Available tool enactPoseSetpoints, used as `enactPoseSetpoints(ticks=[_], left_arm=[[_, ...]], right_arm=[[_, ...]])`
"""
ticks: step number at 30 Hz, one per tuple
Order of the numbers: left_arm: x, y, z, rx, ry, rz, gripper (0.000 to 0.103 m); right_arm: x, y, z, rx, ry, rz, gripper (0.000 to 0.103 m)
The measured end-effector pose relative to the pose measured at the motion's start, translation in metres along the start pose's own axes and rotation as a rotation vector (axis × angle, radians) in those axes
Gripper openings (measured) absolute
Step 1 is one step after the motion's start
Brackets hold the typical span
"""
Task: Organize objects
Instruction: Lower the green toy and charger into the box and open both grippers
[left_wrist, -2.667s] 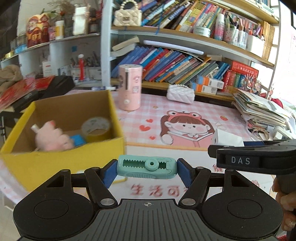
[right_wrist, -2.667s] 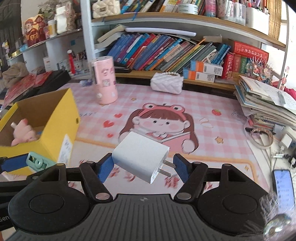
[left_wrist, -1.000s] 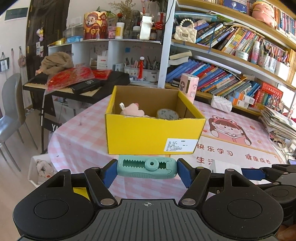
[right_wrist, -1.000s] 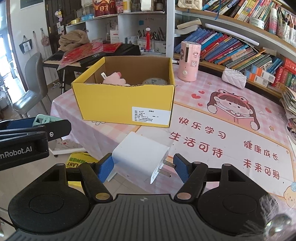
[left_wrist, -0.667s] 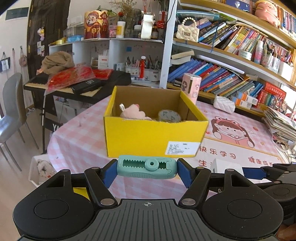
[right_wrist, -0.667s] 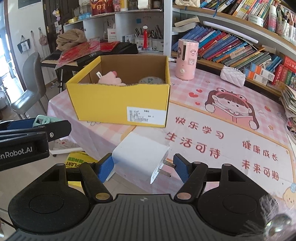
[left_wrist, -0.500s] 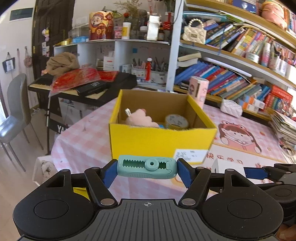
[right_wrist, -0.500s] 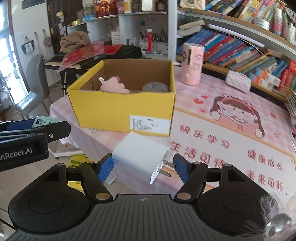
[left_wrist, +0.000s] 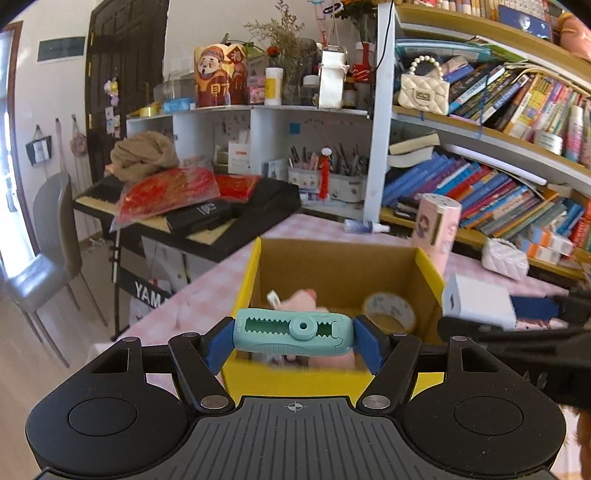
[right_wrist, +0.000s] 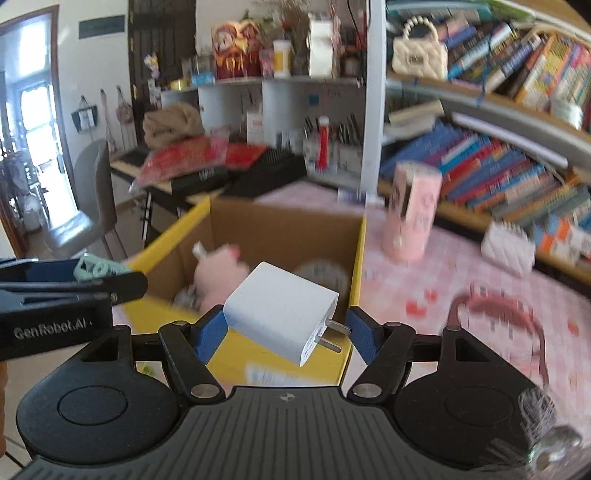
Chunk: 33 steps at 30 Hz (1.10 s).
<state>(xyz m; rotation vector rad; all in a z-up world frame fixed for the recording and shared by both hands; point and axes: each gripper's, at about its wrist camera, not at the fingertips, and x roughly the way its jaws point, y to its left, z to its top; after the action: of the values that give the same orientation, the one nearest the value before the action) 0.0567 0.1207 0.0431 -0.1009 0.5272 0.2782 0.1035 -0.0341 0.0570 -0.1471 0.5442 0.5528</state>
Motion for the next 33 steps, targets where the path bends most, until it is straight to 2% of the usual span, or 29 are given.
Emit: enactPoseSetpoints(ticks=[3,7,14,18,21,26,33], left_arm=[[0.022,-0.006,0.006,0.013,0.017,0.023,0.069],[0.05,-0.013,0.008,0.03,0.07,0.054,0.069],[0.085,-0.024,0.006,0.047,0.152,0.048,0.069],[0.1,-0.03,0.002,0.066,0.202,0.055,0.069],[0.109,-0.031,-0.001,0.063,0.244,0.07,0.069],[0.115,-0.034,-0.002,0.061,0.261,0.067,0.069],[0.12,-0.035,-0.006,0.067,0.278,0.063,0.07]], right_arm=[[0.02,-0.01,0.018,-0.03,-0.02,0.006,0.068],[0.052,-0.019,0.031,-0.095,-0.003,0.023,0.068],[0.09,-0.024,0.042,-0.125,0.012,0.052,0.068],[0.111,-0.023,0.044,-0.148,0.056,0.09,0.068],[0.124,-0.016,0.042,-0.211,0.087,0.112,0.068],[0.147,-0.007,0.041,-0.274,0.157,0.148,0.068],[0.172,0.004,0.041,-0.383,0.242,0.145,0.068]])
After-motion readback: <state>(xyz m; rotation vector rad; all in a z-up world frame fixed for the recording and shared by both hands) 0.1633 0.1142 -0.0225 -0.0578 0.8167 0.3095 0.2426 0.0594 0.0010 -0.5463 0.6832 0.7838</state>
